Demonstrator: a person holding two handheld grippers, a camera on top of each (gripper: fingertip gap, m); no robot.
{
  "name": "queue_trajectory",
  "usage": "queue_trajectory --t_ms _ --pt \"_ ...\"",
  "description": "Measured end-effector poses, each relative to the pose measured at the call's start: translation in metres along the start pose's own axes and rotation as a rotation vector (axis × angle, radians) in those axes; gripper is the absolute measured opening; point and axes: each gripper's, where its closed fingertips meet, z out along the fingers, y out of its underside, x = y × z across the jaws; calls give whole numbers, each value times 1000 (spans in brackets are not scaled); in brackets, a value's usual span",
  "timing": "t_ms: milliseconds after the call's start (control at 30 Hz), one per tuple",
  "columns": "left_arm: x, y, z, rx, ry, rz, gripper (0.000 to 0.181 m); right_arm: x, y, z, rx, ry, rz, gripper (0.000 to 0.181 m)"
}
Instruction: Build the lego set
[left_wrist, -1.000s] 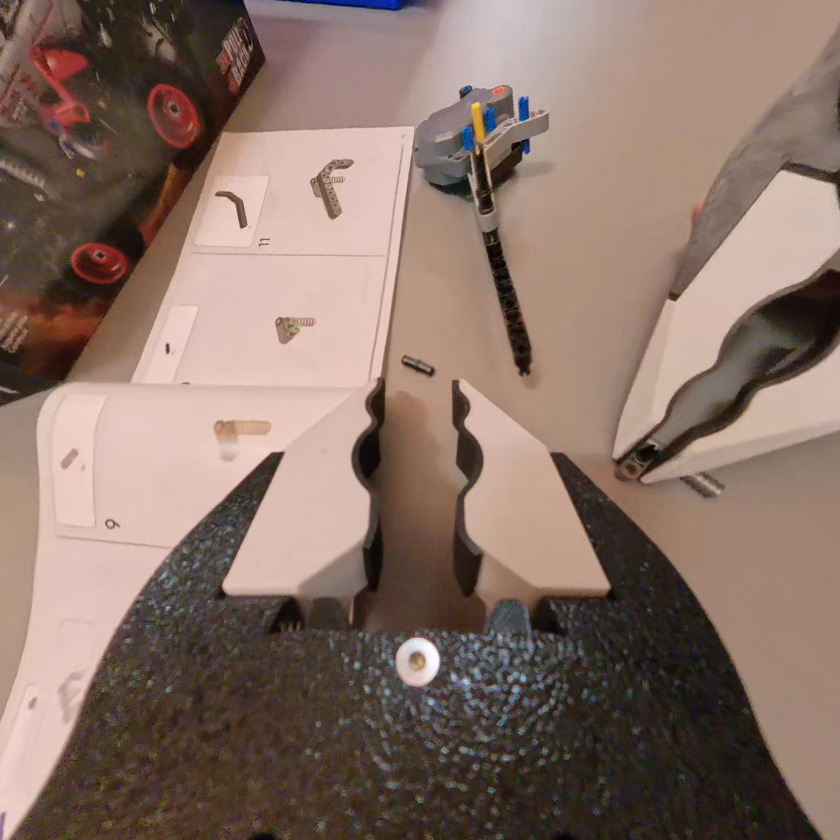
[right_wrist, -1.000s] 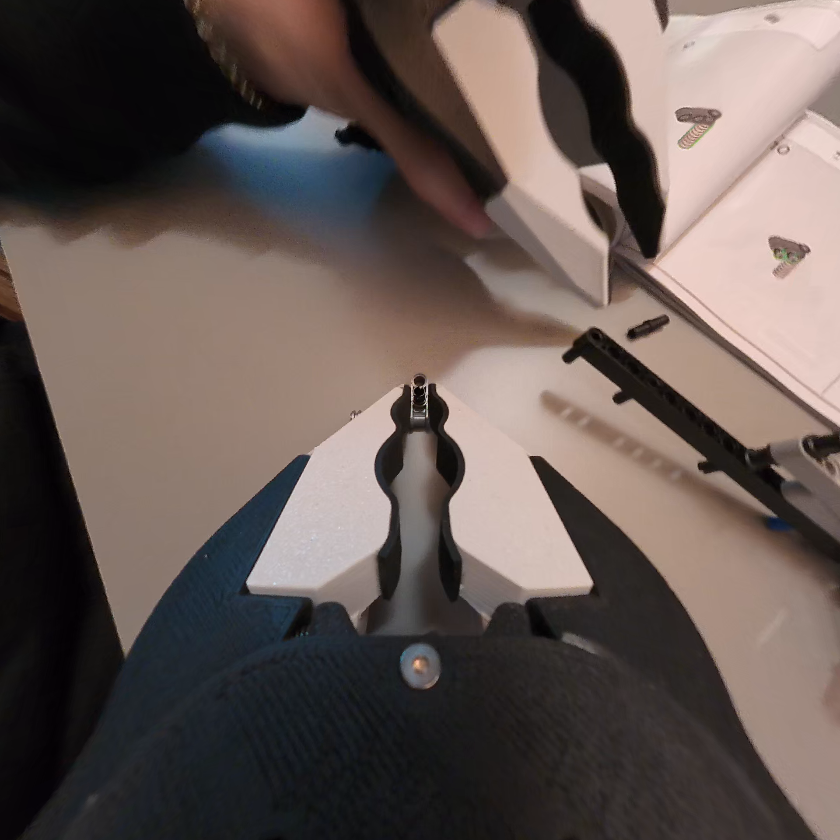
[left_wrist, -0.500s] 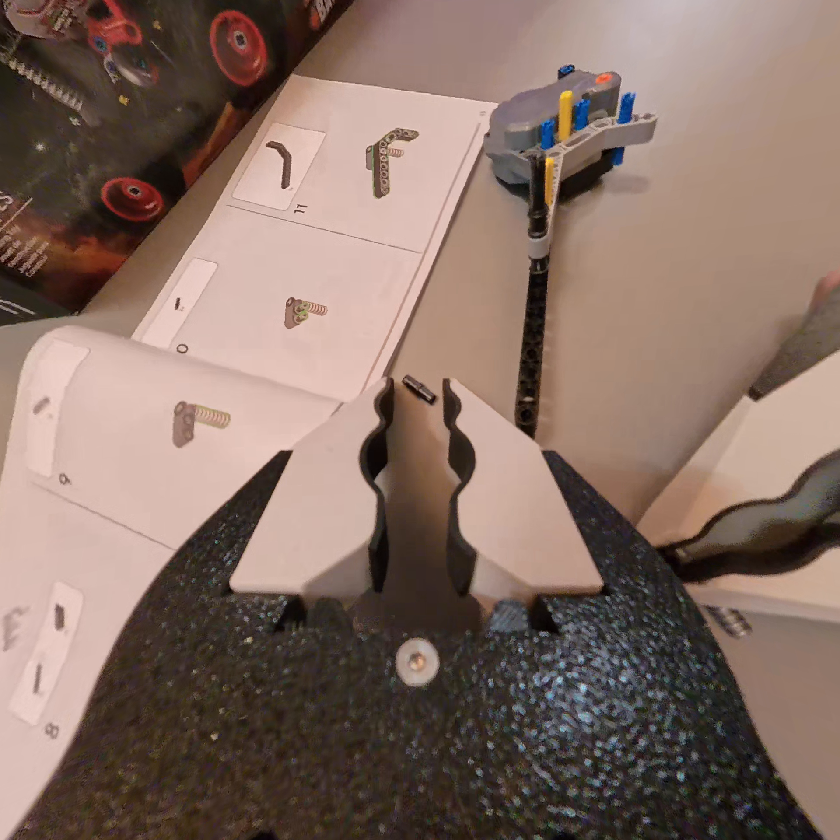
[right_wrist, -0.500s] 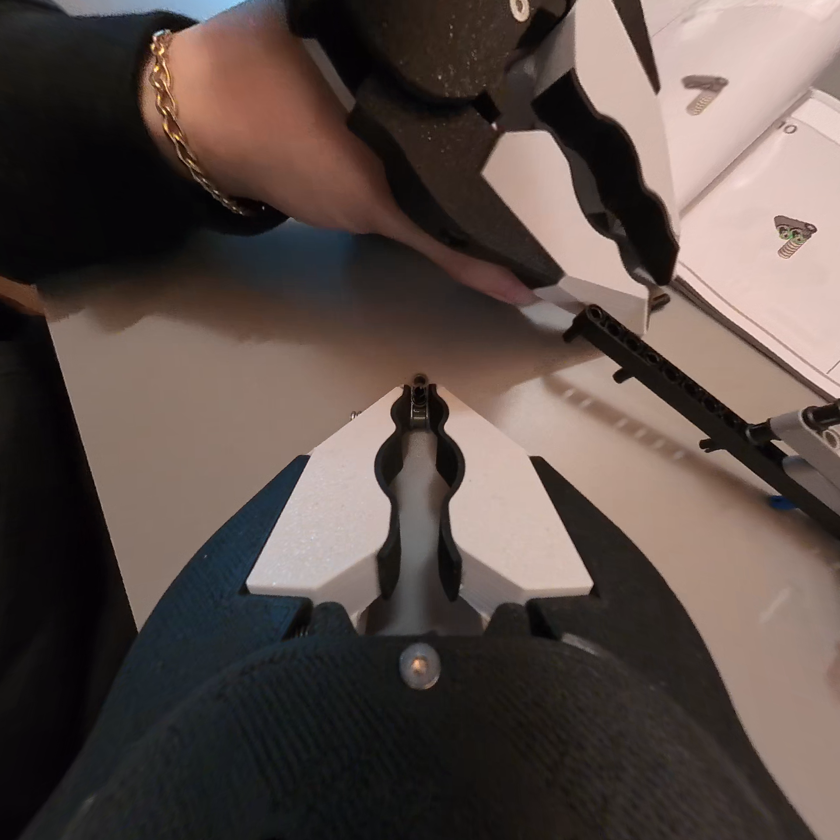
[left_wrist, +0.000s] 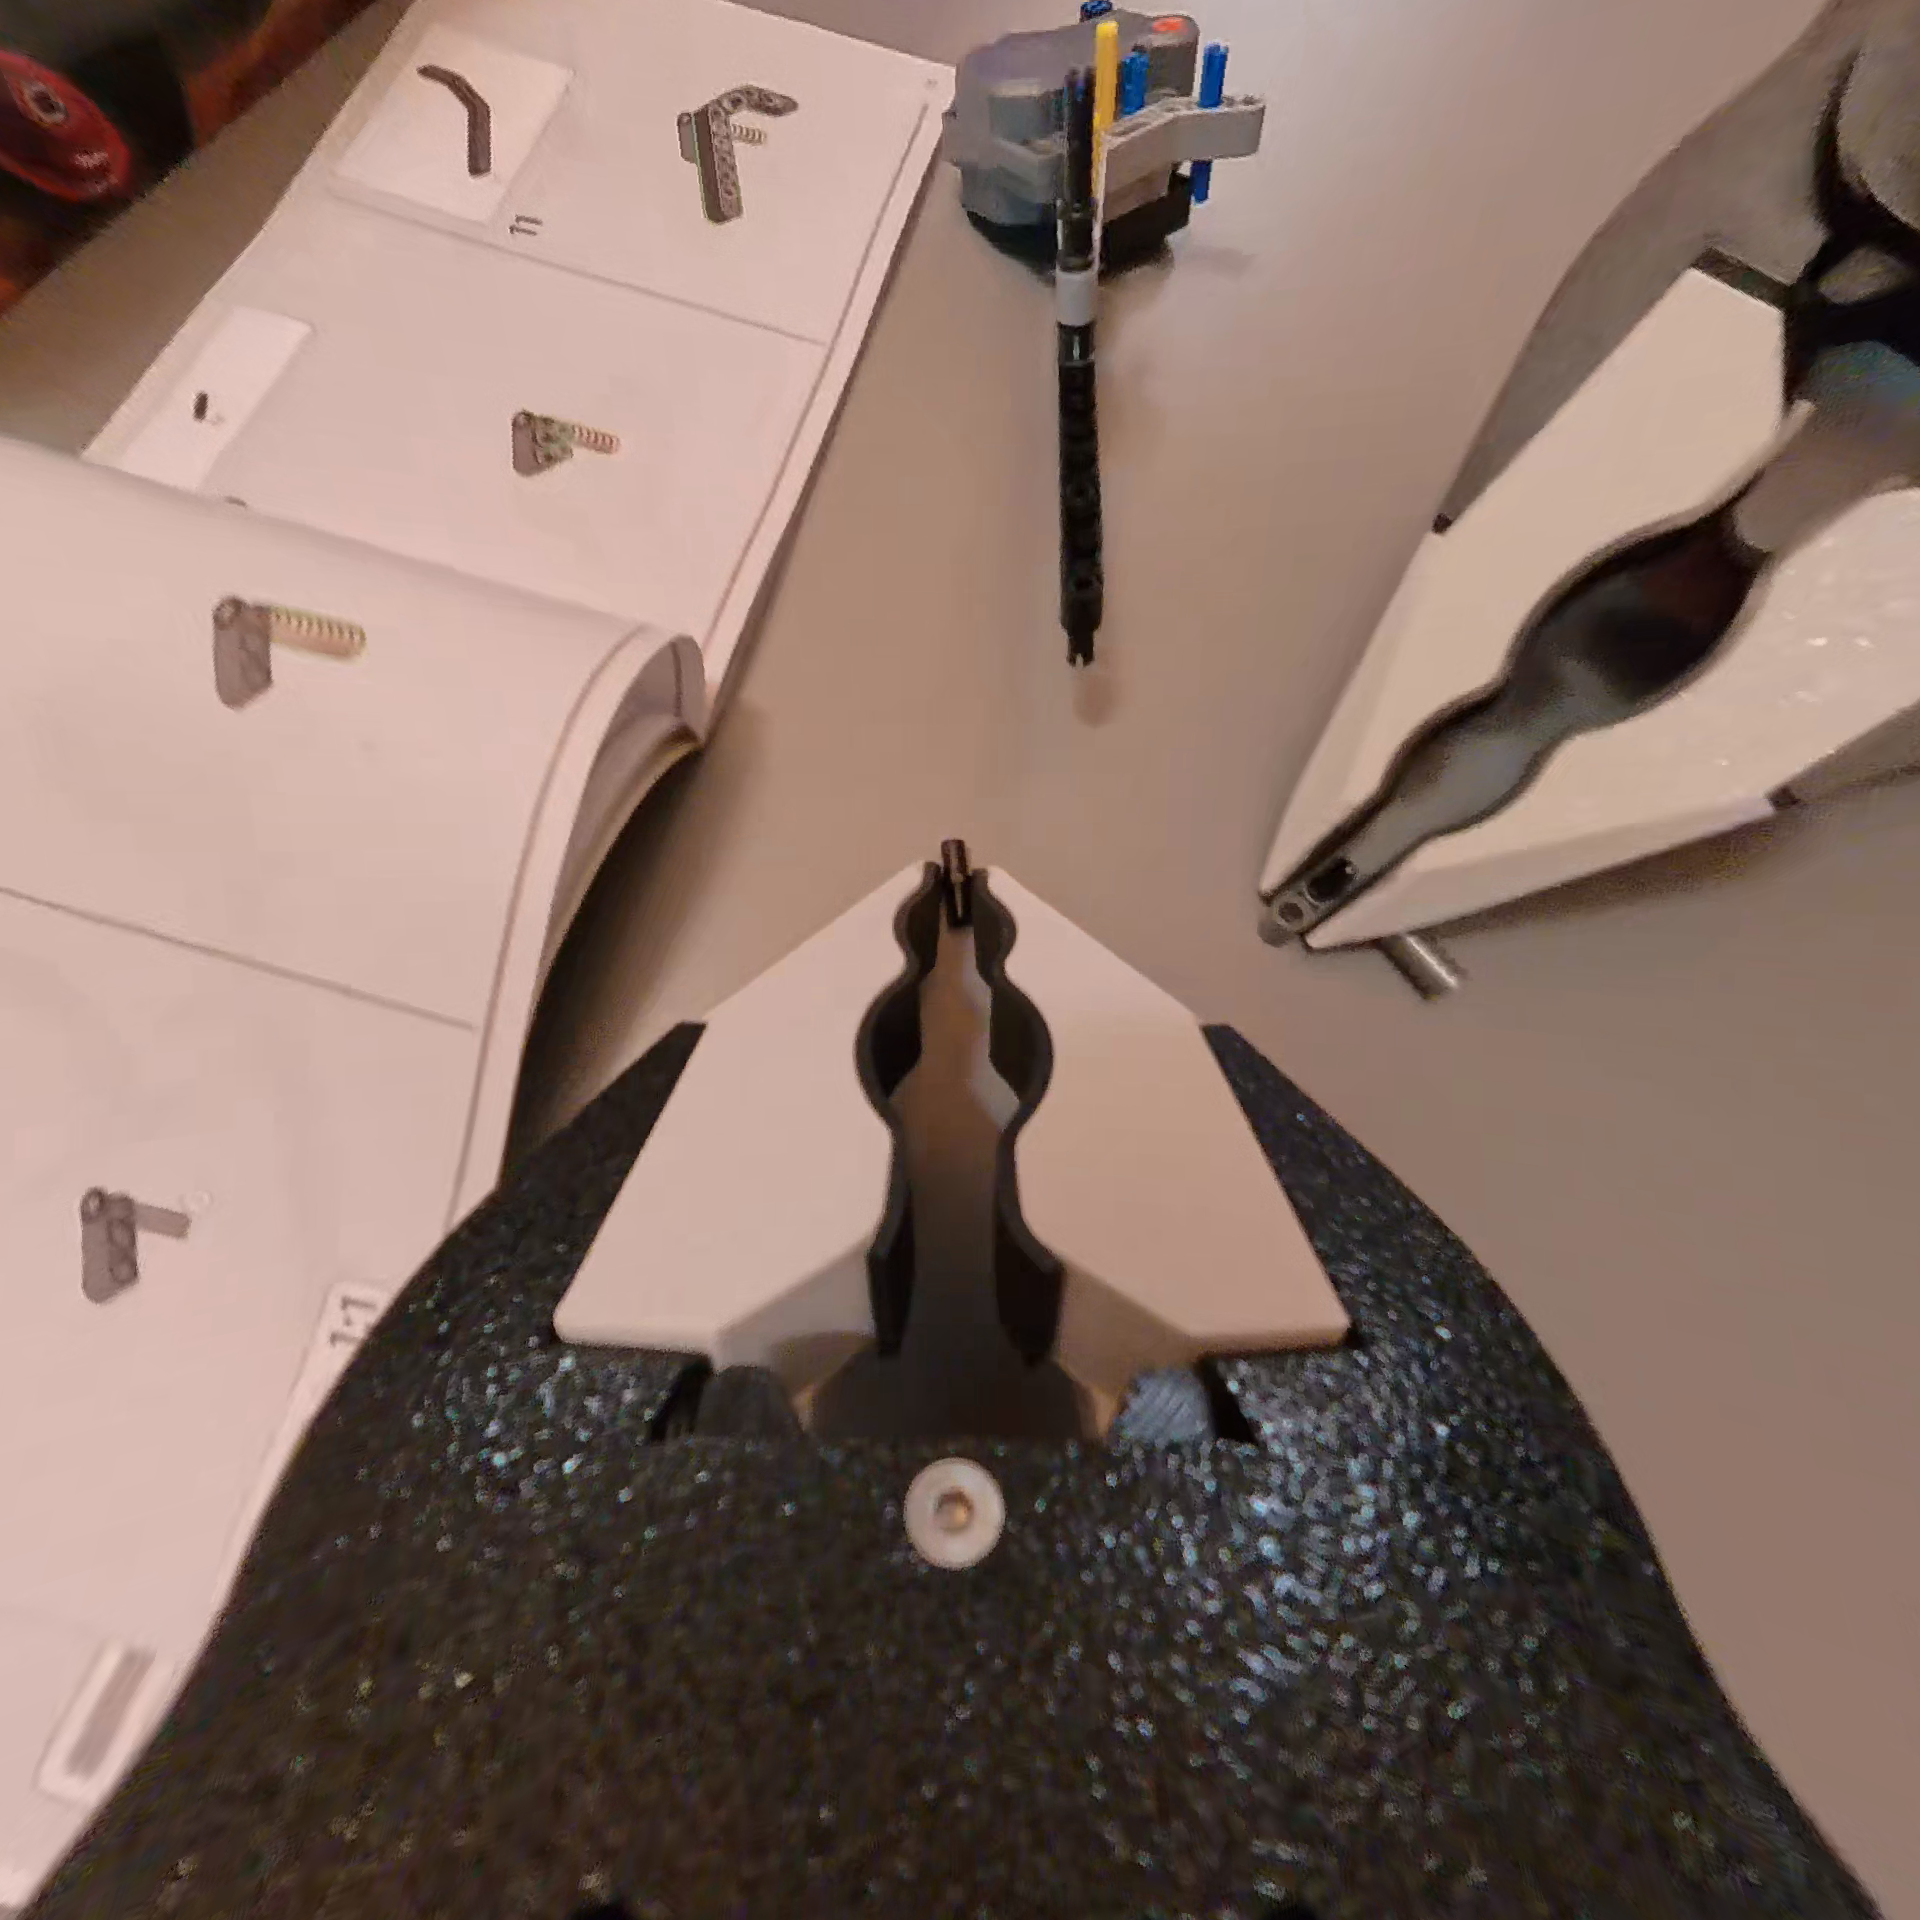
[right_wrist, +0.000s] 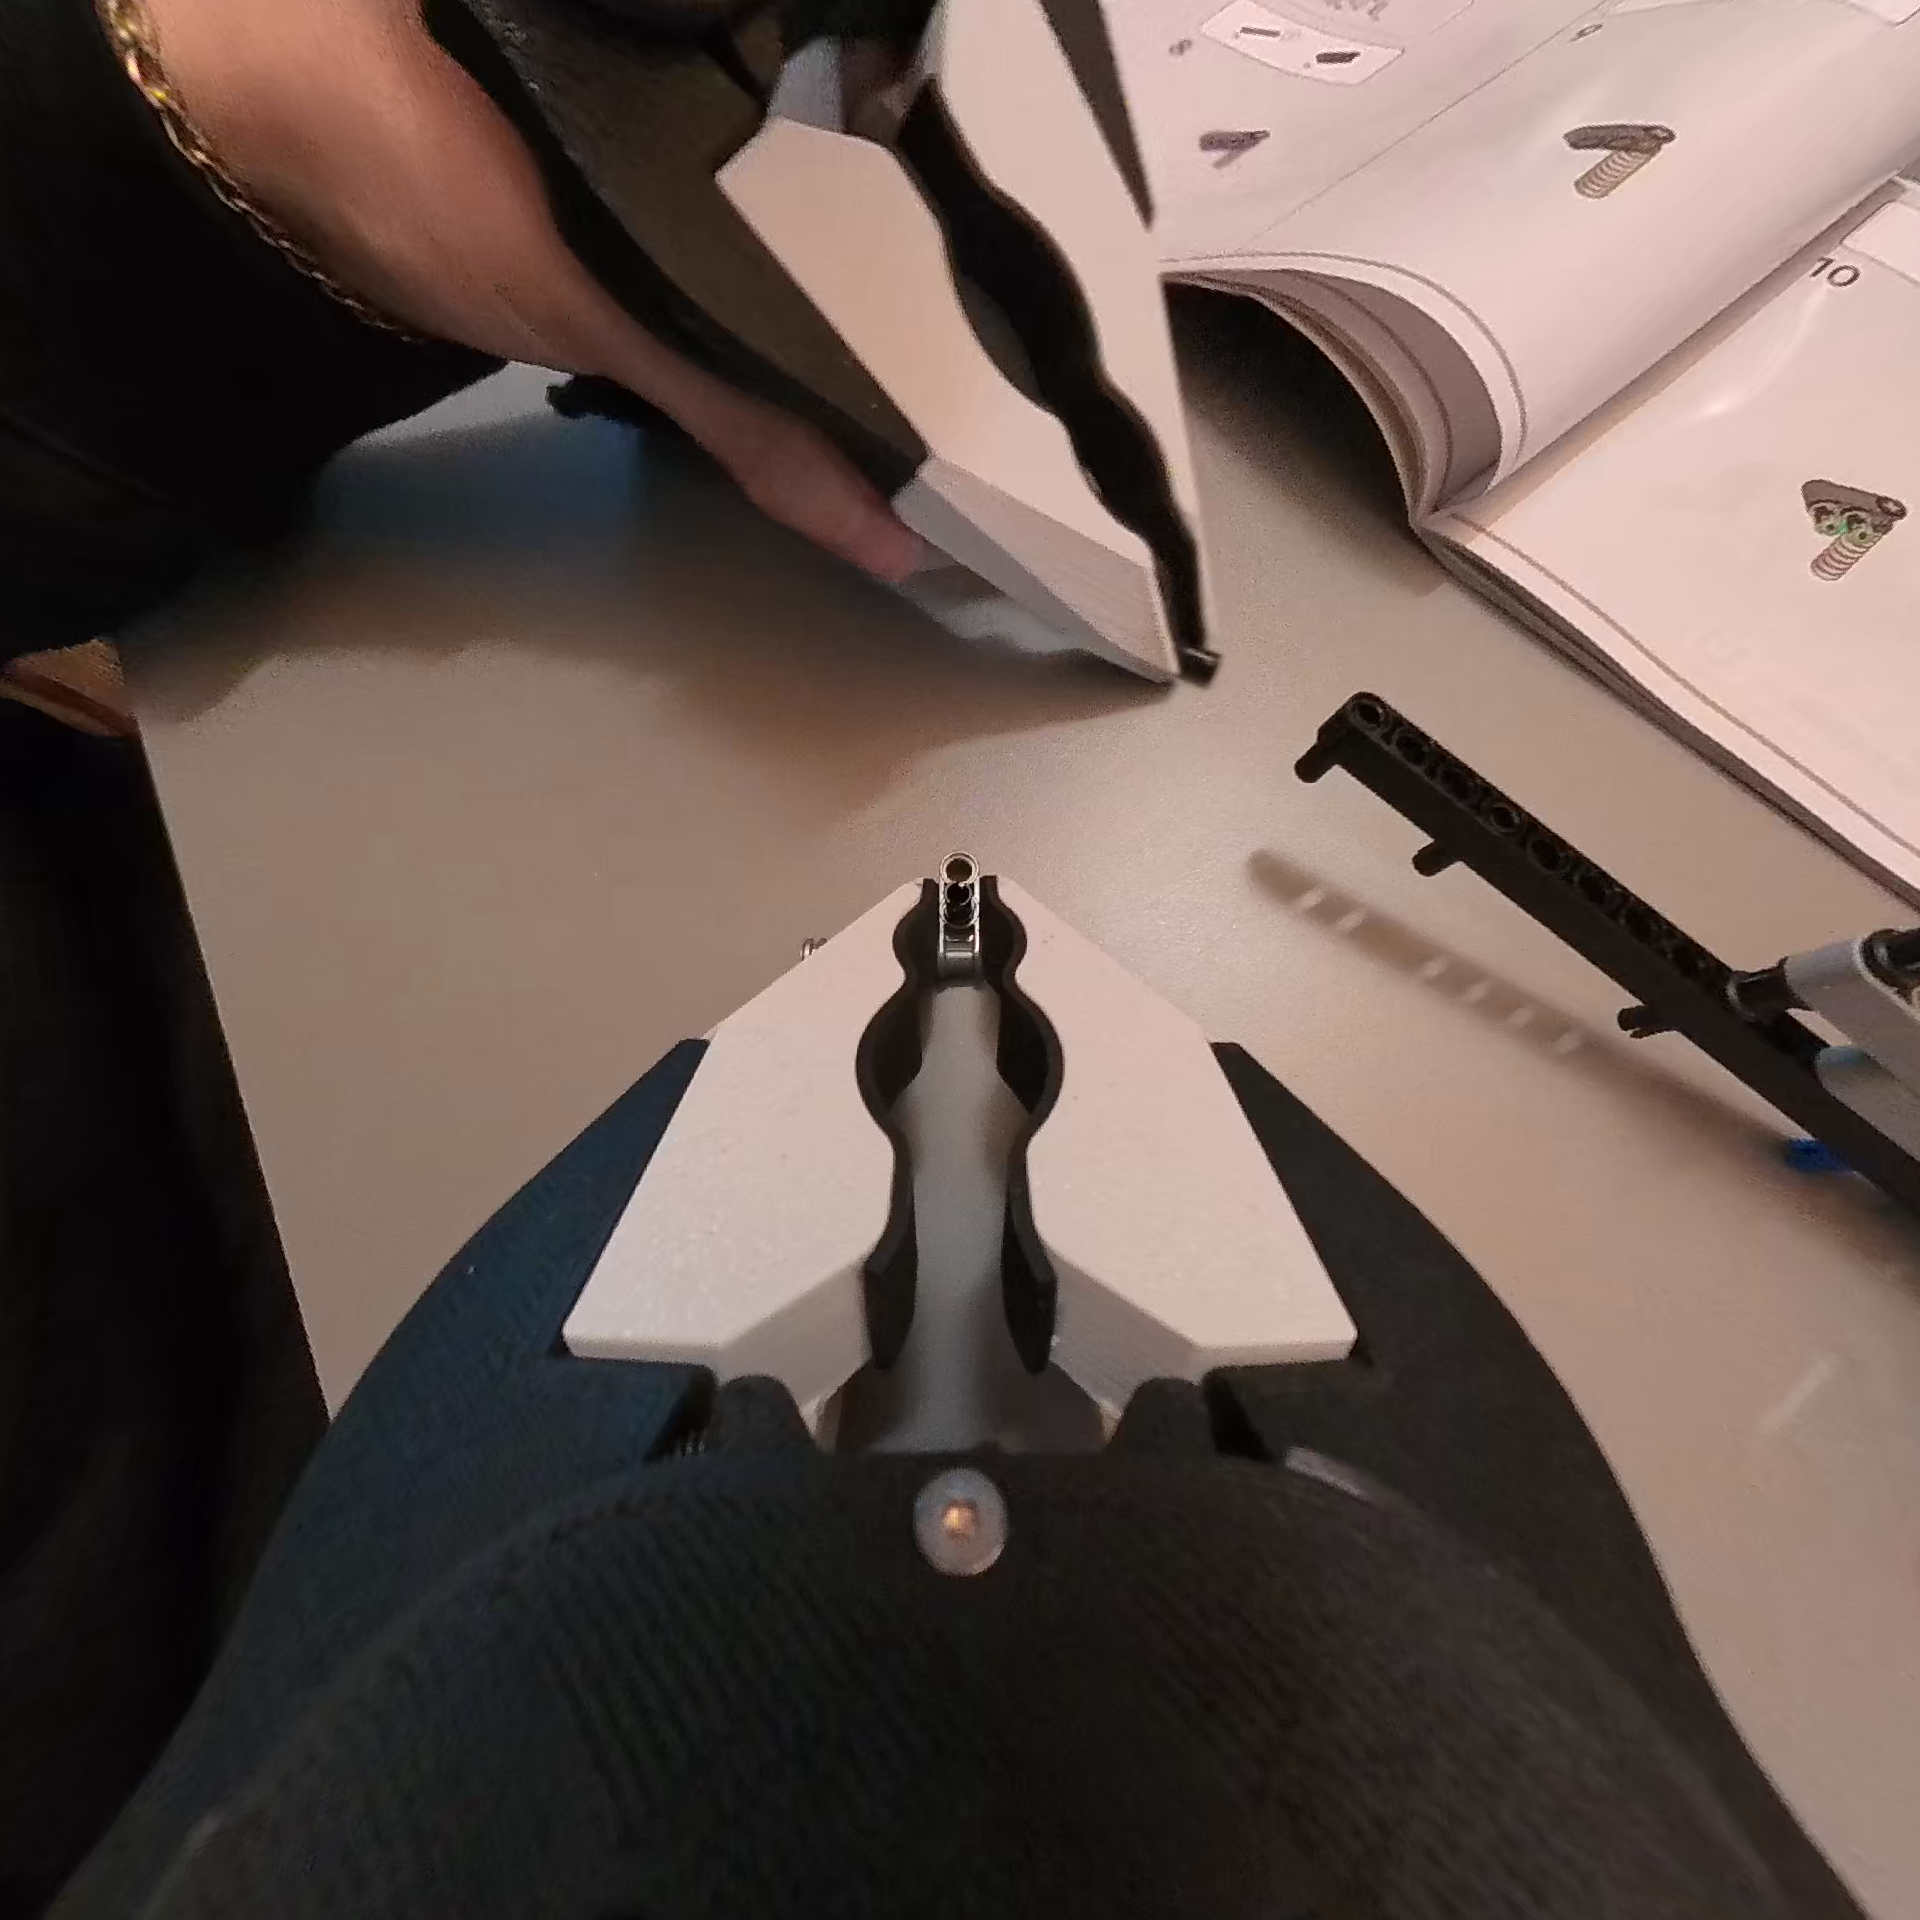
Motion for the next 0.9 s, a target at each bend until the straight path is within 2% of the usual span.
queue_trajectory --t_ms 33,200,367,533,700,800,900 --pt "2 3 -3 1 1 -3 3 0 0 0 0 0 1 5" --pt "7 9 -8 -7 -45 88 3 0 0 1 0 -8 2 4" --pt "16 16 -16 1 -146 269 3 -1 0 3 -5 47 -72 5" --pt "35 20 -25 34 -106 87 3 0 -4 8 -1 152 -243 5" --pt "46 12 -31 116 14 -115 3 1 -14 14 27 247 -402 6" --pt "45 11 -34 137 56 -168 3 2 -18 15 45 287 -464 6" --pt "43 8 -35 158 67 -195 3 8 -27 13 91 392 -546 5"
